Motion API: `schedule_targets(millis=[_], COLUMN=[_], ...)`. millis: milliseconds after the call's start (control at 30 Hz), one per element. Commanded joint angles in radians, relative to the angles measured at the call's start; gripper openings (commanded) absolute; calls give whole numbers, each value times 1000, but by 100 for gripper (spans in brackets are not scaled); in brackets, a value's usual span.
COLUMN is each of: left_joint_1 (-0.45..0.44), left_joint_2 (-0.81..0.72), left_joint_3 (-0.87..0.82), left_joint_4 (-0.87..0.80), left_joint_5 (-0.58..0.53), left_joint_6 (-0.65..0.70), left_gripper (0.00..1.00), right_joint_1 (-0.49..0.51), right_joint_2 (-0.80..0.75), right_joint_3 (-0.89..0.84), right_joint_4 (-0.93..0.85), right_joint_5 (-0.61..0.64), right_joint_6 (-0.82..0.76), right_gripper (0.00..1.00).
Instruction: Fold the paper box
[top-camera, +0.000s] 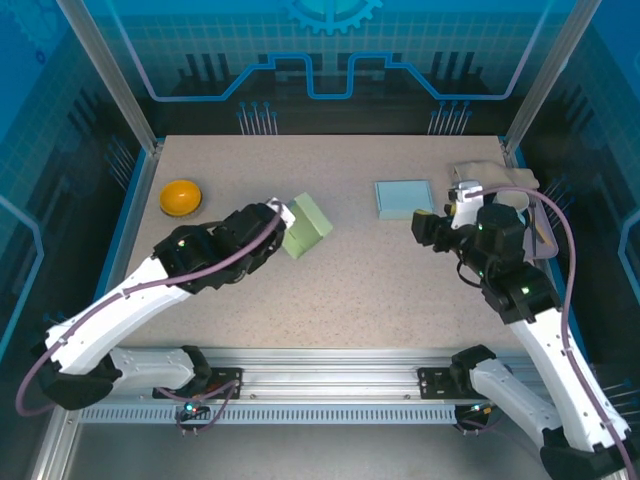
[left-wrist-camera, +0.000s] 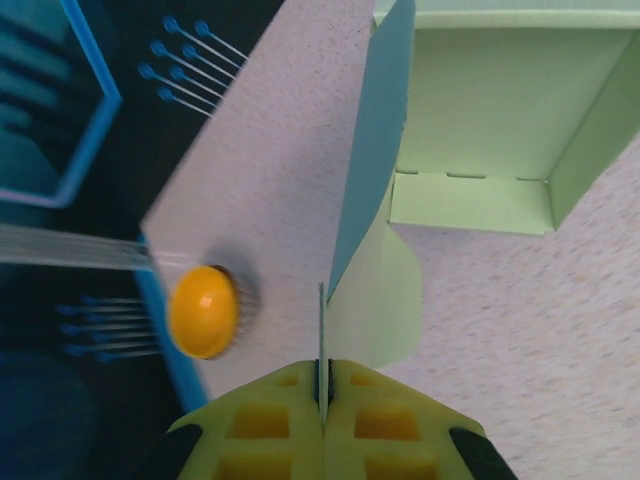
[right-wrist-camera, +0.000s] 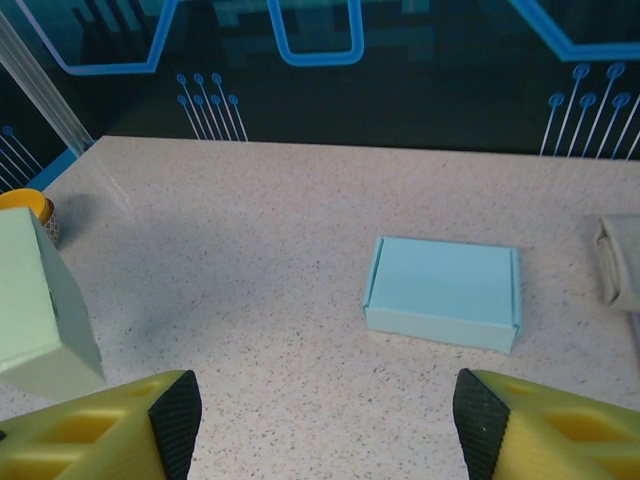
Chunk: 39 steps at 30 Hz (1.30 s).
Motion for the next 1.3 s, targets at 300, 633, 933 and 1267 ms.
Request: schedule_targets(millis=[300, 633, 933, 1267], left_joint_1=[-168, -201, -167, -118], left_joint_2=[274, 548, 763, 802], left_joint_3=[46, 241, 429, 509], left_joint_4=[-246, -356, -255, -149], left_joint_5=[-144, -10, 83, 120], left_joint_6=[296, 326, 401, 384], left_gripper=[0, 0, 4, 54], right_joint_1=[-12, -12, -11, -11], right_joint_2=[-202, -264, -358, -399], right_joint_3=[-77, -91, -161, -183], right_joint_4=[-62, -112, -155, -179], right_joint_5=[53, 54, 94, 162], right_joint_6=[-127, -114, -68, -71], right_gripper=[76, 78, 77, 77])
